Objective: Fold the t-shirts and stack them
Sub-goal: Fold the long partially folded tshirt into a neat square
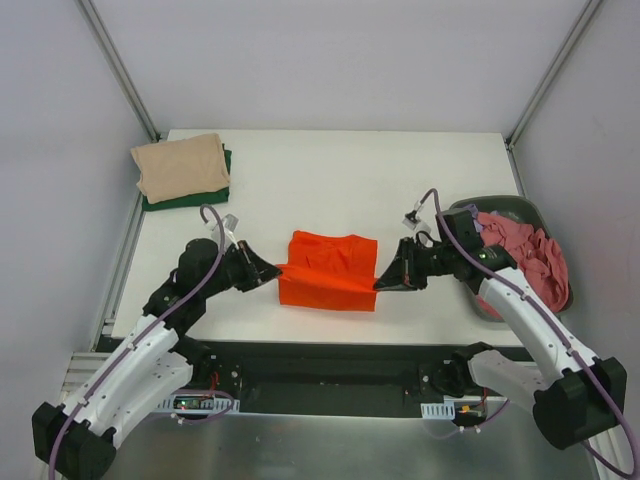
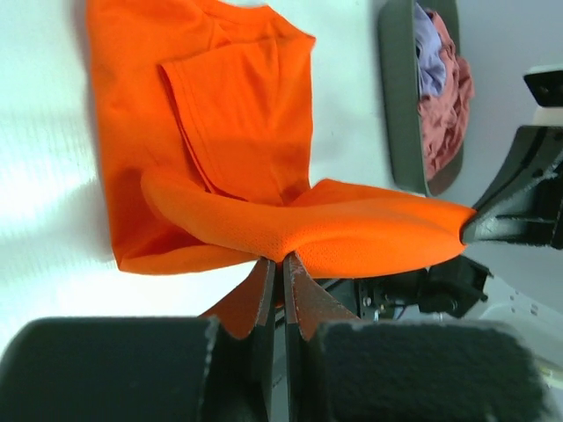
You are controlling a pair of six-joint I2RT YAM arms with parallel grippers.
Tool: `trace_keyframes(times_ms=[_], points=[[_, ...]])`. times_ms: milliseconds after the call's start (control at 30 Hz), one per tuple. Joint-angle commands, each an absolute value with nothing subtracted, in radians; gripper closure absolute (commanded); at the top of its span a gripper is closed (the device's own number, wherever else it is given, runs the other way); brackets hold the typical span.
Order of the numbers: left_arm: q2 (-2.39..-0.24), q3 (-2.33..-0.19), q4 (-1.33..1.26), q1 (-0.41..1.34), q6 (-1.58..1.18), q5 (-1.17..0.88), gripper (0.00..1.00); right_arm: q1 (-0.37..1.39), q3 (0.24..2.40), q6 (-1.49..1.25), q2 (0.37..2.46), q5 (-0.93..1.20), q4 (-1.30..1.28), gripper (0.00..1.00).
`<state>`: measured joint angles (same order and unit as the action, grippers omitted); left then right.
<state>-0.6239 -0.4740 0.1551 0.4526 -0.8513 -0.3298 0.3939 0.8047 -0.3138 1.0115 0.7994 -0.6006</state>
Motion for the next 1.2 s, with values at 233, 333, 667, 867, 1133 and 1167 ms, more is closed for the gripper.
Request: trace_keyframes(times_ms=[233,333,667,867,1133,1167], points=[[-0.938,-0.687,0.094,0.451,-0.739,-0.055,1.0,0.299,0.948,-0.357,1.198,0.652,-0.459,0.99],[-1.04,-0.761,0.089,0.451,-0.709,-0.014,1.0,0.273,0.974,-0.371,1.255,0.603,-0.404,0.99],[-1.432,-0.983,0.081,0.433,-0.655,0.048,1.0,0.224,1.048,-0.394,1.475,0.451,-0.278,0.99],[-1.667,-1.135,0.083,0.403,-0.641,-0.04,1.0,0.213,1.124,-0.374,1.644,0.393,-0.23,0.99],[-1.809,-1.224,0.089,0.374,-0.643,-0.067,0.96,0.21,1.224,-0.345,1.815,0.377,-0.21,0.94],[-1.813,-1.229,0.092,0.373,-0.643,-0.066,0.95,0.209,1.233,-0.344,1.822,0.38,-0.209,0.91]])
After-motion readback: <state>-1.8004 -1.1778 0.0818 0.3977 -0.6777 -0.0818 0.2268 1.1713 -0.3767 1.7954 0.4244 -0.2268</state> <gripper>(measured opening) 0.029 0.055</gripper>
